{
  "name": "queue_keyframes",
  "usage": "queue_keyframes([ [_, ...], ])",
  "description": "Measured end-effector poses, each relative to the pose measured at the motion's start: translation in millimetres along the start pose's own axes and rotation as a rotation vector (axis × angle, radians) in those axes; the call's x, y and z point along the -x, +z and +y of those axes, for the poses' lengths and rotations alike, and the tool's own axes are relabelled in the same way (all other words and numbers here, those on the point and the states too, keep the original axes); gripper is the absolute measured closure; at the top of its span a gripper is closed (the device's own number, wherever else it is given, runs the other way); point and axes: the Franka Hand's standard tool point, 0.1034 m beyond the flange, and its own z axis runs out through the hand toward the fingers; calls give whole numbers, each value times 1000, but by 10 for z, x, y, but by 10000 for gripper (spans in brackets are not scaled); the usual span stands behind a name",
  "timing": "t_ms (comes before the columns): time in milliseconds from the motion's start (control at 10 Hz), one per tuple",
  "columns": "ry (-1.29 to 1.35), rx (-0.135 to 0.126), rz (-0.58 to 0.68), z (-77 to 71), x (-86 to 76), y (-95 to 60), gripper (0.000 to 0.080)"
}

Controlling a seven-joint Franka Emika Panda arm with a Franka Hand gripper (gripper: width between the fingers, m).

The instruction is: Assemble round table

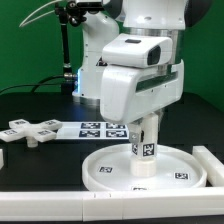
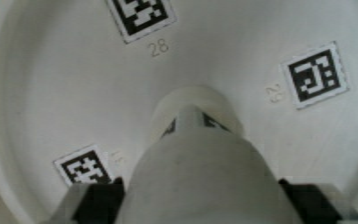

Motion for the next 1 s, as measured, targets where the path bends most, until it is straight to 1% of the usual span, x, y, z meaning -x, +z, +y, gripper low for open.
queue_keyframes([
  [200, 102, -3, 1, -4, 2, 4, 390],
  [300, 247, -23, 7, -17, 21, 21, 390],
  [400, 341, -38, 12, -13, 30, 25, 390],
  [600, 497, -60, 20, -6, 39, 30, 390],
  [1000, 753, -67, 22, -3, 32, 32, 390],
])
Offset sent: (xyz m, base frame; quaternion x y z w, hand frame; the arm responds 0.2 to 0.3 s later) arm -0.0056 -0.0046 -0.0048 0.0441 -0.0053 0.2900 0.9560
